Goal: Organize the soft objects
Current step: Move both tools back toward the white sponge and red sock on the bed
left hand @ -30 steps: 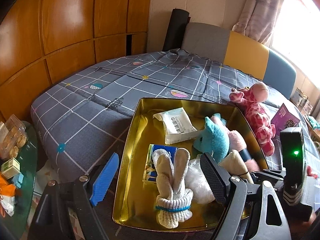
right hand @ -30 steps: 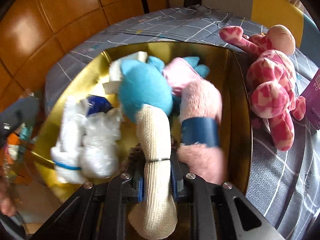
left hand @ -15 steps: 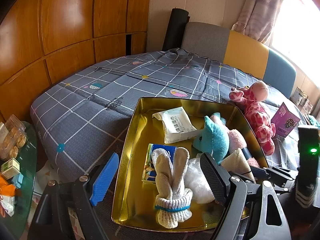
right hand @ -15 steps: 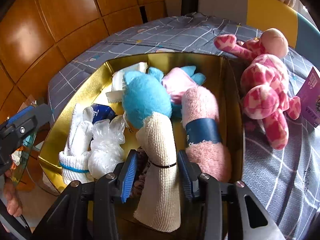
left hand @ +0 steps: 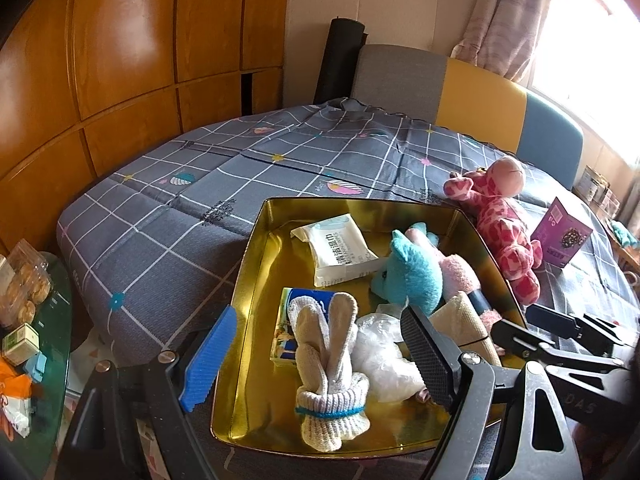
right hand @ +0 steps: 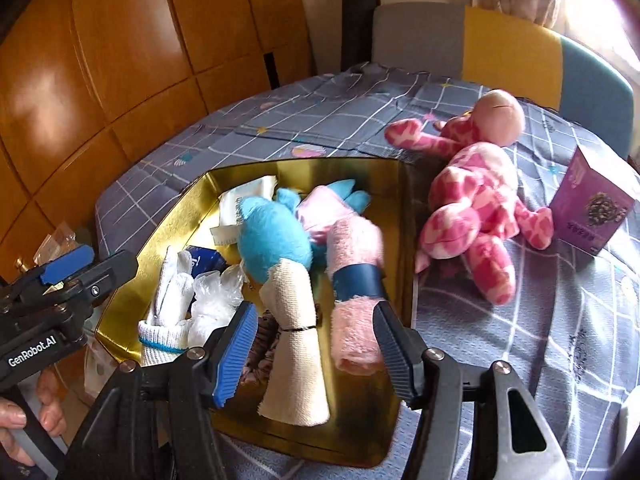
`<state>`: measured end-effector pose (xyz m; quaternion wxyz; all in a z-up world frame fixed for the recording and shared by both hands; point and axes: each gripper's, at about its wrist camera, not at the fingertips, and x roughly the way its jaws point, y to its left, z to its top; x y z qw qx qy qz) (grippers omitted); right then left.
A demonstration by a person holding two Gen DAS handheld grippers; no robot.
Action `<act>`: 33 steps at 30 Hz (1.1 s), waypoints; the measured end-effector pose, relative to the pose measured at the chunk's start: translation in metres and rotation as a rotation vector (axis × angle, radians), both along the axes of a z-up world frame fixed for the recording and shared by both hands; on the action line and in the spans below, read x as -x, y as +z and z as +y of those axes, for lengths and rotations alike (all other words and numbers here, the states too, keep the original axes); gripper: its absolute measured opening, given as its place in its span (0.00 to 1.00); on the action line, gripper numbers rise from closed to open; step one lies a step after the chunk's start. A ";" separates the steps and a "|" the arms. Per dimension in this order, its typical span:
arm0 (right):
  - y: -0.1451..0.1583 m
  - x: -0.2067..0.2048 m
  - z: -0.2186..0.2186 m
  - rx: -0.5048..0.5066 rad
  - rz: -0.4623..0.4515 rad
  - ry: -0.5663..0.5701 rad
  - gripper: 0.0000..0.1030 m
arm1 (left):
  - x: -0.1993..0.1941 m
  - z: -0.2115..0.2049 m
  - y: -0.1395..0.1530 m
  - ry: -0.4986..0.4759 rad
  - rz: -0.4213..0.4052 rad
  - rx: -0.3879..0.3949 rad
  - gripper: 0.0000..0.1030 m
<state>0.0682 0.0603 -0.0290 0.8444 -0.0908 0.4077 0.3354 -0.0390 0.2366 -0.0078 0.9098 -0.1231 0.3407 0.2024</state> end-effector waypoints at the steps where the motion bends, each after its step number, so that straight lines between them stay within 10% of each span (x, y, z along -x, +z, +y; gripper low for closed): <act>1: 0.002 0.001 -0.003 -0.003 -0.004 -0.006 0.59 | 0.000 -0.001 0.001 -0.004 -0.001 -0.001 0.82; 18: 0.018 -0.007 -0.095 -0.009 -0.037 -0.176 0.59 | -0.013 -0.037 0.013 -0.105 -0.011 -0.050 0.82; 33: 0.040 -0.019 -0.294 0.009 -0.023 -0.650 0.59 | -0.074 -0.135 0.031 -0.410 -0.017 -0.116 0.82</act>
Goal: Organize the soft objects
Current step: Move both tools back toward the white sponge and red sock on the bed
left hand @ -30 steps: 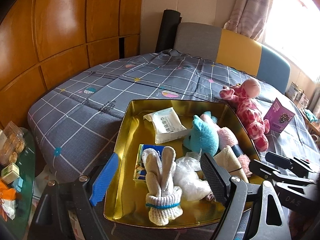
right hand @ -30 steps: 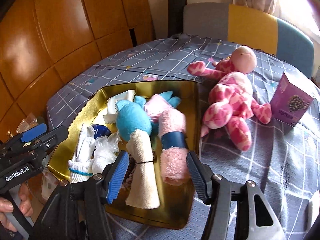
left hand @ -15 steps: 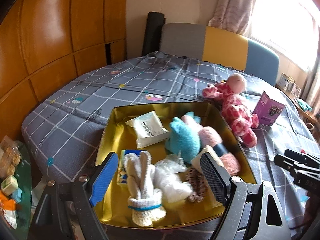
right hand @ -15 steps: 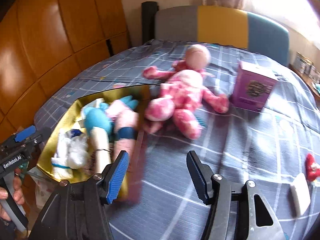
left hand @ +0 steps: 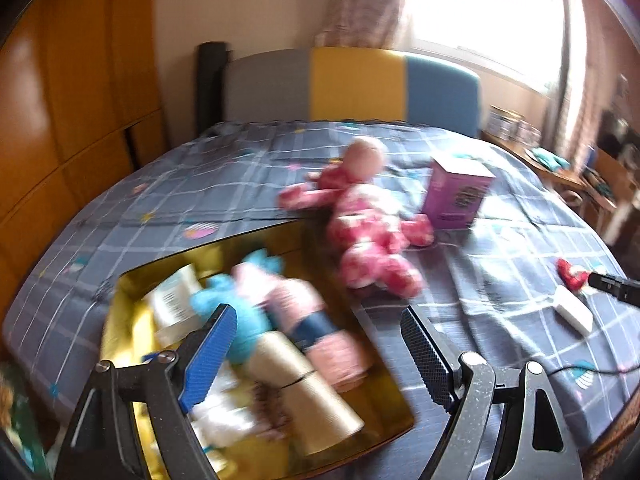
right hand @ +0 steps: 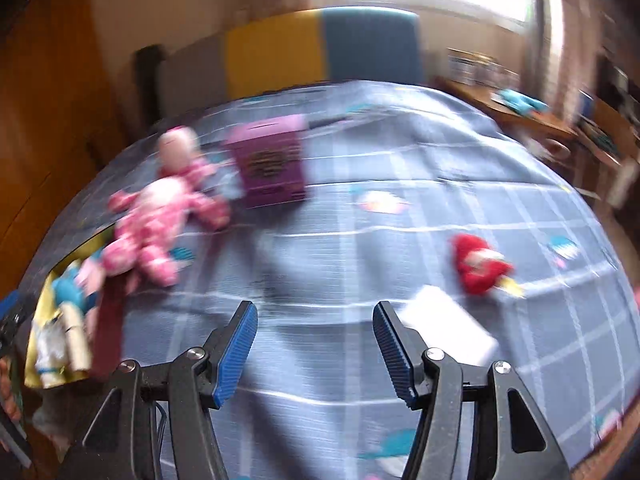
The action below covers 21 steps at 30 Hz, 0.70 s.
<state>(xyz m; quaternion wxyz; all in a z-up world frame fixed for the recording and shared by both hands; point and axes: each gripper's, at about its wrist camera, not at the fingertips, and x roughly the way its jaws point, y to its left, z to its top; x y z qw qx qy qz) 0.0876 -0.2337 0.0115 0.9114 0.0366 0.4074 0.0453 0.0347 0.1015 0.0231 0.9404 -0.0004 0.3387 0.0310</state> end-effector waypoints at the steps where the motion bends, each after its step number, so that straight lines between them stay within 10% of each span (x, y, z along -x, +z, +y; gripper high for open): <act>1: 0.001 0.001 -0.013 -0.009 0.005 -0.032 0.59 | -0.006 -0.009 0.000 -0.026 0.007 -0.006 0.82; 12: 0.002 0.032 -0.123 -0.070 0.055 -0.380 0.59 | -0.067 -0.147 -0.014 -0.397 0.088 0.018 0.82; 21: -0.011 0.034 -0.154 -0.094 0.103 -0.395 0.59 | -0.098 -0.252 -0.051 -0.570 0.331 0.164 0.82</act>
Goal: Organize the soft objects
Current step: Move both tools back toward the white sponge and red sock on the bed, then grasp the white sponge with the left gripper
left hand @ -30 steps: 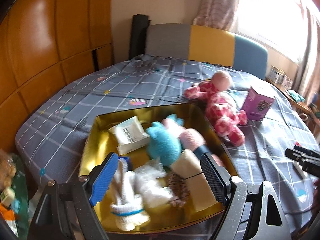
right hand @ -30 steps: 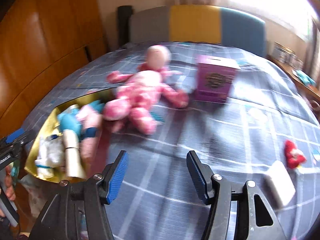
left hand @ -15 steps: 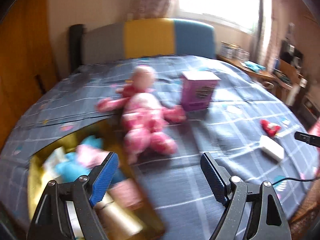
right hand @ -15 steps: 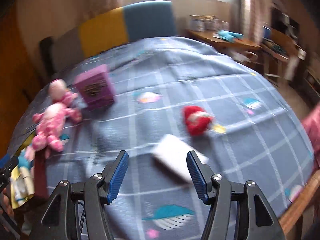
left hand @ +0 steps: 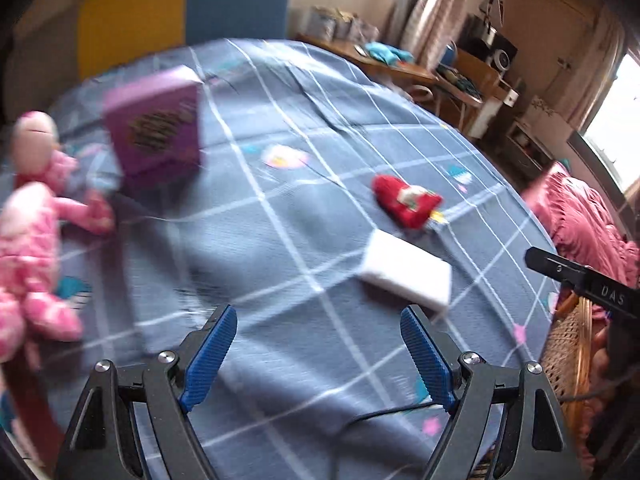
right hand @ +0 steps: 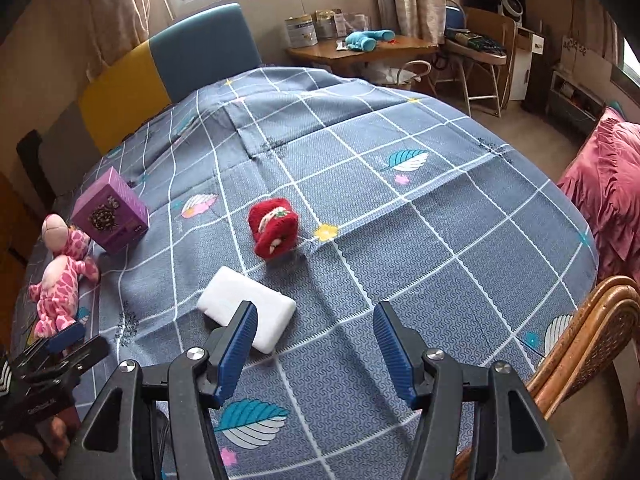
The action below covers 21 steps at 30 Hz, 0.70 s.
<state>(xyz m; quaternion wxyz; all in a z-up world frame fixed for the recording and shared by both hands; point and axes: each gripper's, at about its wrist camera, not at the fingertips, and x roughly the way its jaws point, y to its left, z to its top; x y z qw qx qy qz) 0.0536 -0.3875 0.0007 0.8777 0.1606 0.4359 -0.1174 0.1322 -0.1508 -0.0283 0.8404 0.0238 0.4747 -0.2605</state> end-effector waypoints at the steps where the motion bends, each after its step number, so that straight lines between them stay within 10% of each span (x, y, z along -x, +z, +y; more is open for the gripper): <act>1: -0.001 -0.001 -0.002 -0.006 0.008 0.016 0.59 | 0.000 -0.007 -0.004 -0.006 0.005 -0.001 0.82; 21: -0.083 -0.118 0.005 -0.398 0.291 0.153 0.61 | -0.017 0.037 -0.023 0.106 0.047 0.004 0.82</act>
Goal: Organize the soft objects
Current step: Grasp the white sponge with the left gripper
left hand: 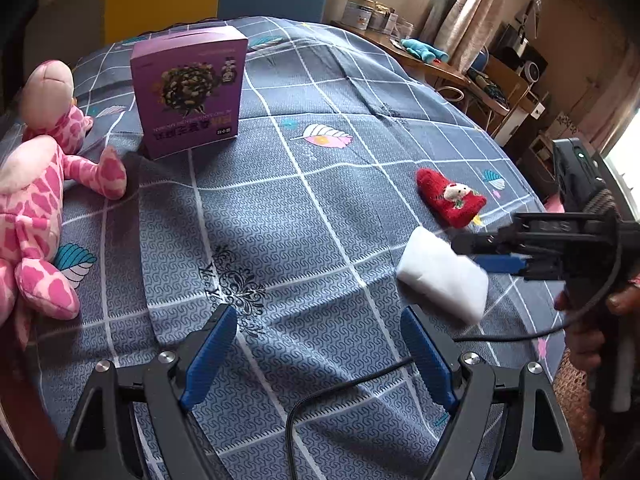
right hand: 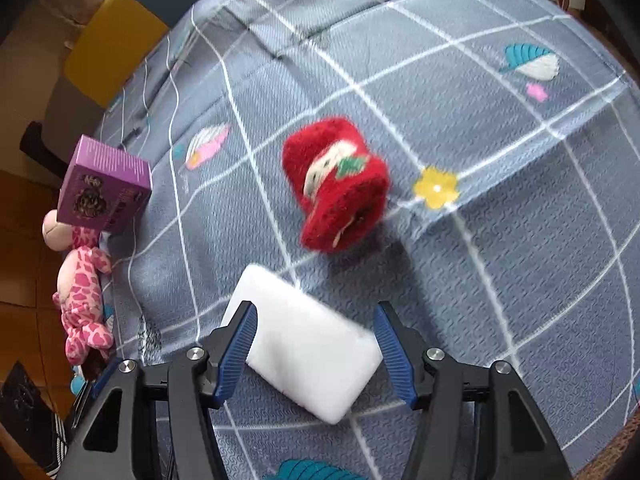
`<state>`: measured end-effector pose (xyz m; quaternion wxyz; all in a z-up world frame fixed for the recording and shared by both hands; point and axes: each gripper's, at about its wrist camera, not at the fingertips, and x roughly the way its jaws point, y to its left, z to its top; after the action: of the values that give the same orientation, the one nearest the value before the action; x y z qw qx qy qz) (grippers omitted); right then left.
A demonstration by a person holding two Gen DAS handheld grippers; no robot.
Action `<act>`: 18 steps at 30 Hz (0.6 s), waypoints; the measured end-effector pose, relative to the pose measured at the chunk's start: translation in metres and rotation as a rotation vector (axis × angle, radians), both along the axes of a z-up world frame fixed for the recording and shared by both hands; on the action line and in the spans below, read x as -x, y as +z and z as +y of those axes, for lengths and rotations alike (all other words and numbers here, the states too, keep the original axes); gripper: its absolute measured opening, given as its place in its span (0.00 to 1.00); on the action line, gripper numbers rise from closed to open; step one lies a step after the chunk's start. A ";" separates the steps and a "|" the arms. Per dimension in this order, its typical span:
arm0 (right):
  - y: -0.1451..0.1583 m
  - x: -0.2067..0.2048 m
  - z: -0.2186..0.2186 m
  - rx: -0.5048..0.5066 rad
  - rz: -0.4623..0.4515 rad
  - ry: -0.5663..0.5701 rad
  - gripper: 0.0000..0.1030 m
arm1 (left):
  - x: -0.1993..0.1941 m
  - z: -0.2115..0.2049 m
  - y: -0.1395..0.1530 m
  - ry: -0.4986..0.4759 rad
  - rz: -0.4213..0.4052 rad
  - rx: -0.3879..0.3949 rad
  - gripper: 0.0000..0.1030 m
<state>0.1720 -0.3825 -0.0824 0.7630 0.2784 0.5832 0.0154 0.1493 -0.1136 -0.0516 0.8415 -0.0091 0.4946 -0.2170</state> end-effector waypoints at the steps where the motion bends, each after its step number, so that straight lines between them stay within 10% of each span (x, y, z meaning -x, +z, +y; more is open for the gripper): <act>1: 0.001 0.002 0.005 -0.070 -0.006 0.029 0.61 | -0.001 0.001 0.001 -0.003 0.004 0.011 0.82; 4: 0.014 0.012 0.017 -0.238 -0.068 0.087 0.61 | -0.005 -0.002 0.002 -0.005 0.011 0.027 0.82; 18: 0.062 0.043 -0.035 0.084 -0.381 -0.203 0.61 | -0.026 -0.086 -0.015 -0.084 0.252 0.110 0.79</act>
<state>0.1287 -0.4179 -0.0202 0.8681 0.2955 0.3974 -0.0335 0.1753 -0.1994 -0.0663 0.7613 -0.0616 0.5835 -0.2760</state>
